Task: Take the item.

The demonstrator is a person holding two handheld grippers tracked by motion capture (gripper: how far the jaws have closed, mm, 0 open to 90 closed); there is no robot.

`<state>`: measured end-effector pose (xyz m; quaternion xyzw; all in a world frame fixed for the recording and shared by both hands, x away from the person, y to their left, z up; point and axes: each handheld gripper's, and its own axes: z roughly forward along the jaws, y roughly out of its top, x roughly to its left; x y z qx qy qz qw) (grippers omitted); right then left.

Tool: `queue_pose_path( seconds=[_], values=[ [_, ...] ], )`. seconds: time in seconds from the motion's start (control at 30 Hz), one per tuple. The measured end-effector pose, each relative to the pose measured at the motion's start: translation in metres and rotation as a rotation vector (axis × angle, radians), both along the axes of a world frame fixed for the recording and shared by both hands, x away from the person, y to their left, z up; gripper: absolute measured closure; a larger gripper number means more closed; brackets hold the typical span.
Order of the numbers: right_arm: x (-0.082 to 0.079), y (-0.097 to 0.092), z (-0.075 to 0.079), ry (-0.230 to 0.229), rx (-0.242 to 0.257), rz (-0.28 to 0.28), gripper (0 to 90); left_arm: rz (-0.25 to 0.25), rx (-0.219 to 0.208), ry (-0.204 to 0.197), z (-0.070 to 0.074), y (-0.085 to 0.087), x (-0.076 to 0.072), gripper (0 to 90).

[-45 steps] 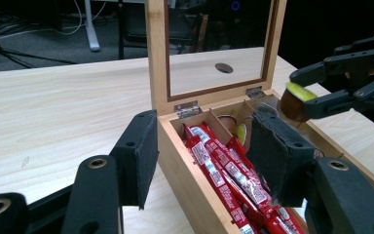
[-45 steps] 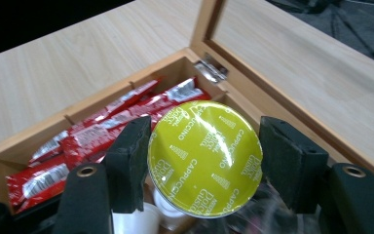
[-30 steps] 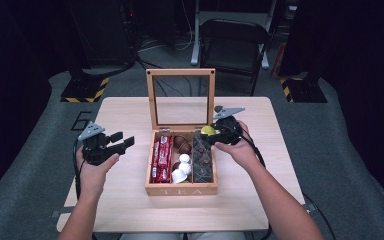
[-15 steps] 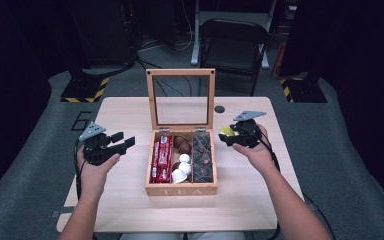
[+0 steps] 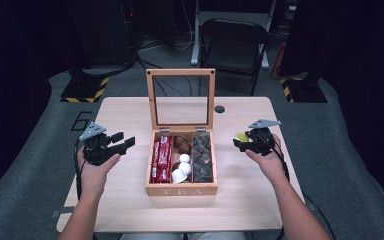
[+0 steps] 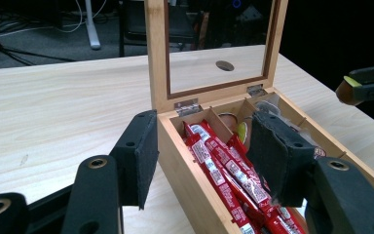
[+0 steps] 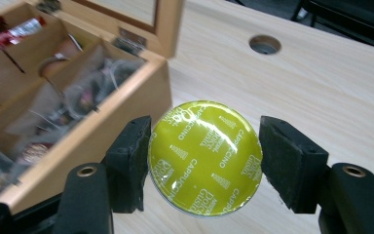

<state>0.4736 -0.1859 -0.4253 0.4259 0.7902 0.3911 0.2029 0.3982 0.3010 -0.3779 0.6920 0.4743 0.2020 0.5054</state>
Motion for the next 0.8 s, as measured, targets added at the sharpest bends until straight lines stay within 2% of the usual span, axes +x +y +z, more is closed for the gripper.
queue_pose_path(
  seconds=[0.33,0.4,0.43,0.63,0.8],
  values=[
    [-0.006,-0.017,-0.019,0.019,-0.013,-0.064,37.6,0.002,-0.001,0.000,0.000,0.001,0.000,44.5],
    [-0.007,-0.021,-0.023,0.024,-0.007,-0.083,37.6,0.002,-0.001,0.000,0.000,0.001,0.000,44.4],
    [-0.009,-0.021,-0.025,0.033,0.012,-0.096,37.6,0.002,-0.001,0.000,0.000,0.001,0.000,44.5],
    [-0.013,-0.028,-0.033,0.033,0.037,-0.124,37.6,0.000,0.000,0.003,0.000,0.001,0.000,44.4],
    [-0.014,-0.032,-0.038,0.027,0.009,-0.141,37.6,0.002,-0.002,0.002,0.000,0.001,0.000,44.4]
  ],
)
